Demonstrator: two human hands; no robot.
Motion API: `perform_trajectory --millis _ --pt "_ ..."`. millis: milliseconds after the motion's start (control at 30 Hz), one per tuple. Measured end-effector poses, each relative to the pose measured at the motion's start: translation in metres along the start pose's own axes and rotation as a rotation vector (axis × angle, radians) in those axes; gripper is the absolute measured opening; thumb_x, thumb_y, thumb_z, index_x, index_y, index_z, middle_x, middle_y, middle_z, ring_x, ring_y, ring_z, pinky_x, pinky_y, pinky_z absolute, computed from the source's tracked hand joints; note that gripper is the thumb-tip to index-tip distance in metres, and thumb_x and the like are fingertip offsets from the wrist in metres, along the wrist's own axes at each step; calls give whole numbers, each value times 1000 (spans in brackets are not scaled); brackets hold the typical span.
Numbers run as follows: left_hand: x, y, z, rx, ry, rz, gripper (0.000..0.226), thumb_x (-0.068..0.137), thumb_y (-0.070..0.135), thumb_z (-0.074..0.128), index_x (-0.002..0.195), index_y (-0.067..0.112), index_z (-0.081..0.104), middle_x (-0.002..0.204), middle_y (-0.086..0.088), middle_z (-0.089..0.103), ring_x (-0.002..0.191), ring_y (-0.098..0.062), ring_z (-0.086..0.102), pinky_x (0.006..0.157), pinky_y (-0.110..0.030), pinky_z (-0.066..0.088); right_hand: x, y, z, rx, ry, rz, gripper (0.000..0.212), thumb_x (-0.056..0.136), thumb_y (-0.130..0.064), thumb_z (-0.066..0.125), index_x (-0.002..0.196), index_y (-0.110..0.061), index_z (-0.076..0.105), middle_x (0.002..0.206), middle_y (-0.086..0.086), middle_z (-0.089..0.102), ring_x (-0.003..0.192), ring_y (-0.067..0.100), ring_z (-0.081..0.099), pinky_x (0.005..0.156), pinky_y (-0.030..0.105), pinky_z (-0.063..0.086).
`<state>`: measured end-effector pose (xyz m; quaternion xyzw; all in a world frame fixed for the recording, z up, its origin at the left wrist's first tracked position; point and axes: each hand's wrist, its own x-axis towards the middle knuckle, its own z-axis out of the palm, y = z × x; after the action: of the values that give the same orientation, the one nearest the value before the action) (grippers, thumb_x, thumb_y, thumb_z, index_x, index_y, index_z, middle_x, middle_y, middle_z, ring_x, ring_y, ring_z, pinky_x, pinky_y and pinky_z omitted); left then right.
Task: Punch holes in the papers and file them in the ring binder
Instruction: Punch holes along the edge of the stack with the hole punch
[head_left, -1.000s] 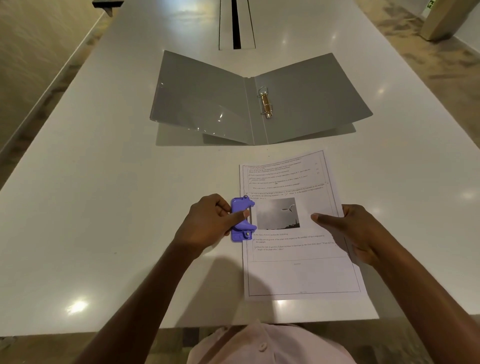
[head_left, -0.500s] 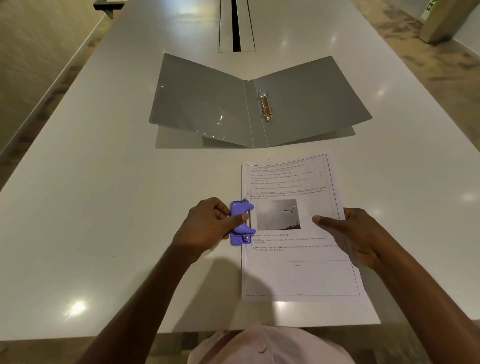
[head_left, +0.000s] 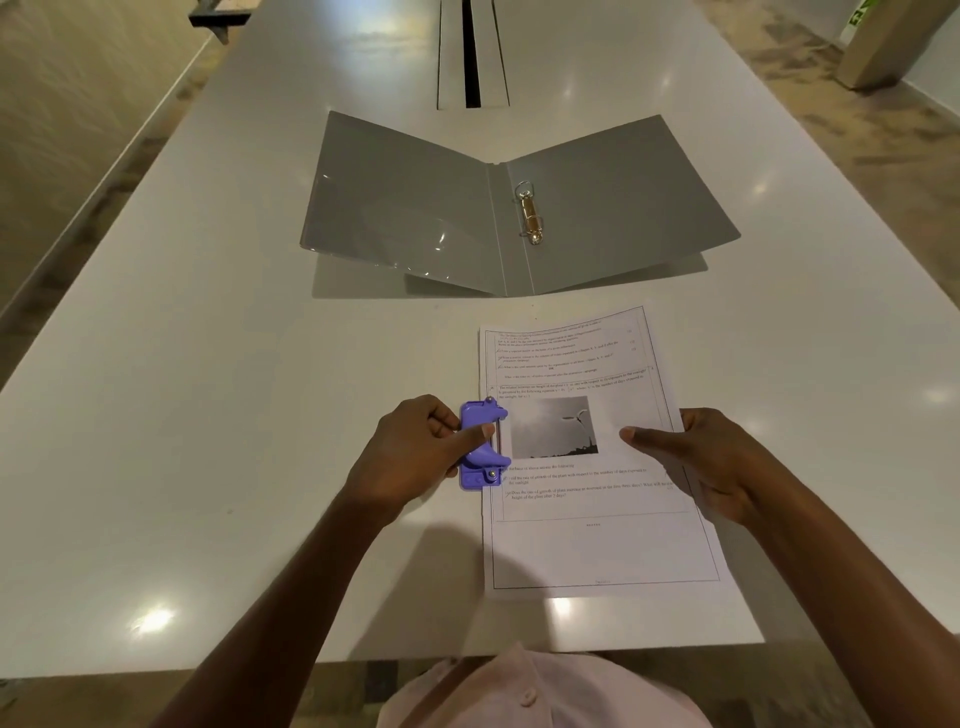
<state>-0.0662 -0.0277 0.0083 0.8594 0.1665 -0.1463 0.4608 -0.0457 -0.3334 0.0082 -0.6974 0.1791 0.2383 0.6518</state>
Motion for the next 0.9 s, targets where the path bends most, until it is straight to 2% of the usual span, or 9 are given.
perform_trajectory --millis 100,167,200,233,267,333,600,800,900 --pt "-1 0 1 11 13 1 40 85 50 82 97 14 67 83 -2 79 69 -14 75 81 -45 65 -3 1 1 24 5 2 25 84 -14 82 108 -12 77 107 8 82 117 50 67 109 66 46" --pt "-2 0 2 20 21 -3 41 85 51 81 97 15 67 84 -1 78 73 -16 77 82 -46 66 -3 1 2 22 3 0 24 85 -13 82 108 -12 78 108 13 81 119 55 62 103 70 47" --pt "-2 0 2 19 25 -3 42 84 52 82 97 15 67 85 -2 78 75 -18 77 83 -47 65 -3 2 2 30 6 -2 20 88 -9 79 108 -11 78 105 13 81 112 50 68 95 64 56" --pt "-2 0 2 20 29 -2 42 84 52 82 97 15 67 85 -2 78 77 -20 78 83 -48 65 -2 2 2 45 8 -7 18 91 -5 76 108 -9 77 101 9 82 98 38 77 82 49 65" --pt "-2 0 2 24 30 0 42 84 52 81 97 15 67 86 -3 79 78 -21 78 84 -49 65 -3 2 2 58 7 -14 16 92 -3 74 107 -8 75 96 4 83 84 25 81 69 34 67" --pt "-2 0 2 38 30 1 41 85 52 81 96 15 66 86 -4 79 80 -23 78 84 -50 64 -5 2 4 64 9 -19 16 92 -3 74 107 -8 73 88 -2 83 74 15 80 60 23 63" --pt "0 1 3 44 21 -19 39 85 48 82 96 15 66 85 -2 79 76 -19 78 83 -47 65 -7 6 7 86 56 -13 13 90 -6 77 100 -12 72 85 -3 82 69 13 80 55 21 60" --pt "1 1 1 31 8 -34 39 84 47 83 97 14 66 84 -2 79 73 -16 78 82 -44 66 -8 4 7 71 57 -6 15 90 -7 77 103 -12 72 96 1 80 70 14 80 54 21 59" --pt "0 2 2 31 6 -31 39 85 47 83 97 14 65 84 -2 79 73 -16 77 81 -43 65 -8 4 7 80 50 -8 13 91 -5 76 101 -13 72 88 -3 81 70 13 80 55 21 60"
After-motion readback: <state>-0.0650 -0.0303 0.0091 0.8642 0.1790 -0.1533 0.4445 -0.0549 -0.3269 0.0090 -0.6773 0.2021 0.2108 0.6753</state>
